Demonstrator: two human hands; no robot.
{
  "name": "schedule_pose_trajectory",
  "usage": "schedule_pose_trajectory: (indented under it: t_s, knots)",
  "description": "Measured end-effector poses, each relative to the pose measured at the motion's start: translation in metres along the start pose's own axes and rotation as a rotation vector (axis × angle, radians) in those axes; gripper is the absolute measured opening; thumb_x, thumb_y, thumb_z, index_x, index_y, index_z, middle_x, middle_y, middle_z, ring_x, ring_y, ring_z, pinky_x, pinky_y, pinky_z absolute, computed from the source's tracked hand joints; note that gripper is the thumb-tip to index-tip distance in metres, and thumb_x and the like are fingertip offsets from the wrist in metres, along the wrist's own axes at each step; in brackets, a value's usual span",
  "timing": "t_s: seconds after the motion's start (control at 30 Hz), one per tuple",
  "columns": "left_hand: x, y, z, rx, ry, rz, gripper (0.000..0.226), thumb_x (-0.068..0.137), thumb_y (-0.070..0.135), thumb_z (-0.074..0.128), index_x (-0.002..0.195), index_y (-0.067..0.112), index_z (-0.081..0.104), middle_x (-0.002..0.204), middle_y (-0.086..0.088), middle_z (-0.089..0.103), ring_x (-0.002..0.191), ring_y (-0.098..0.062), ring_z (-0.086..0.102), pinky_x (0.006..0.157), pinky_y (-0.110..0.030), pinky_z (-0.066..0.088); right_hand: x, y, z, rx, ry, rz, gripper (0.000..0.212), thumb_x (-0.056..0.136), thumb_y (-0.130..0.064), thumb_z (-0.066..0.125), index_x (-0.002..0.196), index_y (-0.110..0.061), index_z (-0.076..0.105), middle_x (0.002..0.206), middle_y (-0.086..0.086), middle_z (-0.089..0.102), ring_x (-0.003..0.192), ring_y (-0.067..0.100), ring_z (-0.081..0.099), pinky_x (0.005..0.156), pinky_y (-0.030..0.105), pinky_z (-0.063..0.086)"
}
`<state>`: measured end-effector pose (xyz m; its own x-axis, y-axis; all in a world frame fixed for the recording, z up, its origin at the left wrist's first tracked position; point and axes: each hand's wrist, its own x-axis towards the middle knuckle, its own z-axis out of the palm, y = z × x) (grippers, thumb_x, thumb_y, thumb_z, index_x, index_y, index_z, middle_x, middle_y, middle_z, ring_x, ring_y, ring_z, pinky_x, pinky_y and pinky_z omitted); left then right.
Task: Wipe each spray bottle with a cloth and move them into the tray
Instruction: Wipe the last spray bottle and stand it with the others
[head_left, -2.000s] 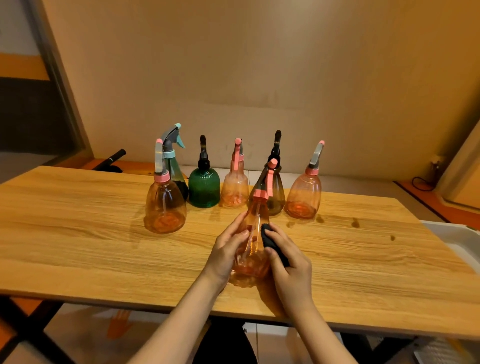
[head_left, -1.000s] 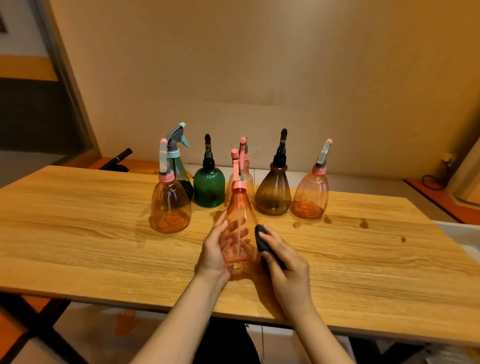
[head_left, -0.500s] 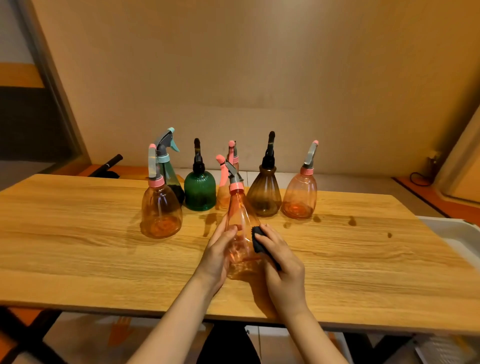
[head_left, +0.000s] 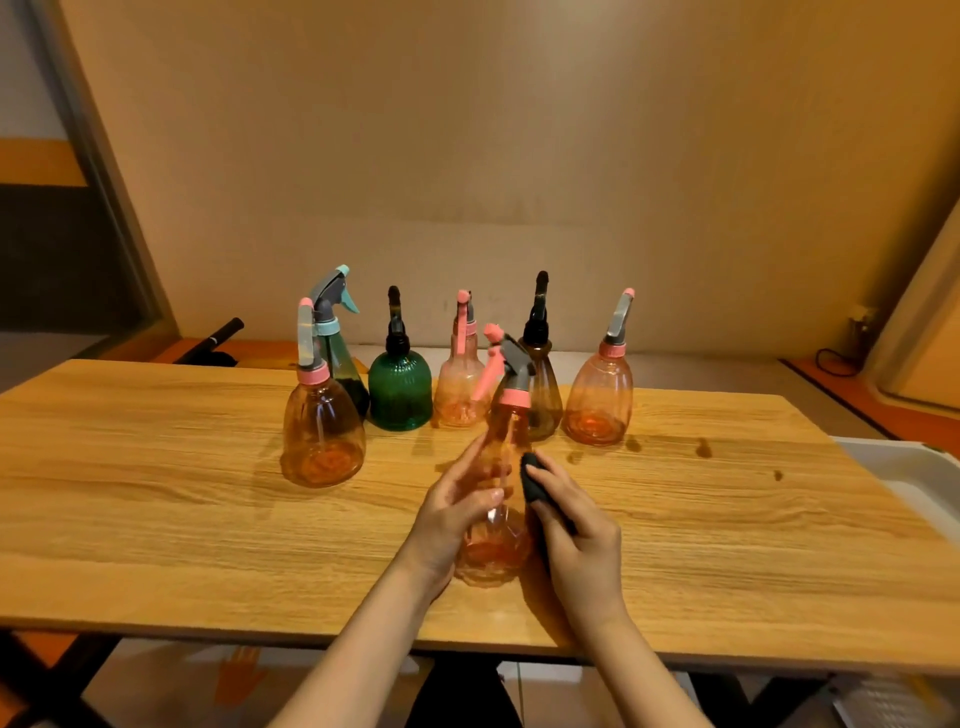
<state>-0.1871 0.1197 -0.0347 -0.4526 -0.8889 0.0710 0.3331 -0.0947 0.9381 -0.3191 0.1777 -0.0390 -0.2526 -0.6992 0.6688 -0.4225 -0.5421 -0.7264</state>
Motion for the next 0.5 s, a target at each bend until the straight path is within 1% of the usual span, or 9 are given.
schedule_pose_trajectory:
  t_s: [0.07, 0.13, 0.17, 0.23, 0.3, 0.37, 0.43, 0.5]
  knots:
    - [0.0, -0.001, 0.0, 0.052, -0.053, -0.003, 0.09, 0.059, 0.033, 0.076, 0.142, 0.027, 0.043, 0.125, -0.007, 0.064, 0.116, -0.028, 0.061, 0.096, -0.045, 0.05, 0.01, -0.005, -0.003, 0.005, 0.025, -0.026, 0.04, 0.08, -0.002, 0.057, 0.116, -0.019, 0.061, 0.125, -0.024, 0.055, 0.119, 0.0, 0.05, 0.097, 0.012, 0.038]
    - [-0.001, -0.001, 0.001, 0.071, -0.103, 0.005, 0.085, 0.063, 0.032, 0.075, 0.141, 0.028, 0.043, 0.127, -0.007, 0.063, 0.117, -0.027, 0.06, 0.094, -0.043, 0.051, 0.024, -0.011, -0.003, 0.006, 0.03, -0.044, 0.04, 0.081, 0.0, 0.057, 0.117, -0.017, 0.059, 0.125, -0.01, 0.056, 0.121, 0.004, 0.05, 0.098, 0.015, 0.04]
    - [-0.001, -0.001, 0.001, 0.074, -0.114, 0.01, 0.084, 0.064, 0.032, 0.074, 0.141, 0.028, 0.043, 0.128, -0.007, 0.062, 0.118, -0.027, 0.06, 0.094, -0.042, 0.05, 0.031, -0.014, -0.001, 0.007, 0.032, -0.045, 0.041, 0.081, 0.002, 0.057, 0.117, -0.017, 0.059, 0.126, -0.006, 0.056, 0.121, 0.005, 0.05, 0.099, 0.017, 0.04]
    - [-0.002, -0.001, 0.001, 0.055, -0.098, 0.012, 0.084, 0.064, 0.031, 0.074, 0.142, 0.026, 0.042, 0.127, -0.007, 0.063, 0.117, -0.027, 0.06, 0.094, -0.042, 0.051, 0.041, -0.017, 0.004, -0.001, 0.03, -0.047, 0.041, 0.082, 0.001, 0.058, 0.118, -0.018, 0.058, 0.126, -0.006, 0.056, 0.121, 0.004, 0.05, 0.1, 0.019, 0.041]
    - [-0.002, -0.001, 0.0, 0.034, -0.085, 0.005, 0.084, 0.064, 0.03, 0.074, 0.142, 0.025, 0.043, 0.127, -0.009, 0.063, 0.117, -0.029, 0.06, 0.095, -0.045, 0.051, 0.041, -0.015, 0.007, 0.007, 0.029, -0.032, 0.041, 0.083, 0.004, 0.058, 0.117, -0.019, 0.059, 0.125, -0.007, 0.056, 0.121, 0.002, 0.05, 0.099, 0.018, 0.04]
    - [0.0, -0.002, -0.001, 0.021, -0.065, -0.006, 0.084, 0.063, 0.03, 0.075, 0.142, 0.026, 0.044, 0.127, -0.011, 0.062, 0.116, -0.03, 0.06, 0.097, -0.048, 0.049, 0.031, -0.014, 0.008, 0.035, 0.036, 0.02, 0.045, 0.082, 0.011, 0.058, 0.115, -0.02, 0.06, 0.124, -0.009, 0.056, 0.12, -0.002, 0.049, 0.098, 0.013, 0.038]
    - [0.002, -0.003, -0.002, 0.009, -0.02, -0.011, 0.088, 0.061, 0.033, 0.077, 0.142, 0.026, 0.043, 0.128, -0.011, 0.061, 0.118, -0.031, 0.059, 0.1, -0.052, 0.046, 0.016, -0.012, 0.006, 0.037, 0.028, 0.06, 0.048, 0.081, 0.013, 0.059, 0.114, -0.023, 0.06, 0.122, -0.013, 0.056, 0.118, -0.009, 0.047, 0.096, 0.008, 0.036]
    - [0.004, -0.005, -0.002, 0.012, 0.013, 0.004, 0.09, 0.059, 0.035, 0.076, 0.142, 0.025, 0.044, 0.128, -0.011, 0.061, 0.119, -0.032, 0.057, 0.102, -0.054, 0.044, 0.001, -0.009, 0.004, 0.045, 0.02, 0.094, 0.051, 0.081, 0.014, 0.059, 0.111, -0.028, 0.061, 0.121, -0.015, 0.056, 0.117, -0.01, 0.047, 0.095, 0.007, 0.036]
